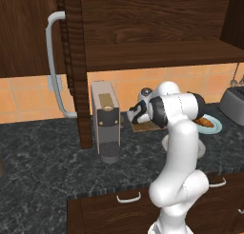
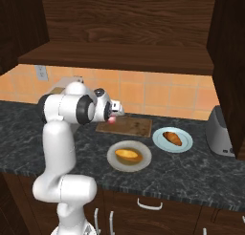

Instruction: From the different types of pastries on the counter, select a croissant and place it on the cutting board. Then retrieve a jar of jam from the cabinet and place it alongside the croissant on the cutting board.

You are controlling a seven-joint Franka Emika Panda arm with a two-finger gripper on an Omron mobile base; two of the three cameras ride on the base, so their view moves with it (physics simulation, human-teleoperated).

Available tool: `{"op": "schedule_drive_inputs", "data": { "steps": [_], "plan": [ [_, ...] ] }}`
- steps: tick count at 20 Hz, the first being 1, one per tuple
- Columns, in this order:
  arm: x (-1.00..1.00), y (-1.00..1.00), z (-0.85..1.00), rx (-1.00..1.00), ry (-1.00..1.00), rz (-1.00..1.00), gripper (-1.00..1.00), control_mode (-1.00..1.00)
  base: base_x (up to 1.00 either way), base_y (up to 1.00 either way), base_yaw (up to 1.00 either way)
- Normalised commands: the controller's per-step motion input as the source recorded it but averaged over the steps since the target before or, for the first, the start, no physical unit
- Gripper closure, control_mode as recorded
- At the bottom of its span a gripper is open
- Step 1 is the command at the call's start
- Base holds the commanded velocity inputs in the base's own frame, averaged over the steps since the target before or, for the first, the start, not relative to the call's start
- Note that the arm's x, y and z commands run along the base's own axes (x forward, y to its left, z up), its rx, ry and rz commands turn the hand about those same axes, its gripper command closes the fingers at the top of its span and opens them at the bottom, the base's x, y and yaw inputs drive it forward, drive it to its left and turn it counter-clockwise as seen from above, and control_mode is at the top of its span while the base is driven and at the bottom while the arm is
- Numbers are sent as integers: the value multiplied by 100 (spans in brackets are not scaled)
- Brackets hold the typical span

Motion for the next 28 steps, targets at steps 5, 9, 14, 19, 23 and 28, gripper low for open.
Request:
{"op": "schedule_drive_inputs", "data": {
  "steps": [5,9,14,19,23,28],
  "plan": [
    [-16,-4,0,10,7,1,-100,-100,0,0,0],
    [-45,-39,0,18,0,0,-100,-100,0,0,0],
    [-9,-51,0,7,-8,10,-100,-100,0,0,0],
    [-2,-5,4,0,-3,4,-100,-100,0,0,0],
    [0,-2,67,1,3,0,-100,-100,0,0,0],
    [0,0,79,0,4,0,-100,-100,0,0,0]
  ]
}}
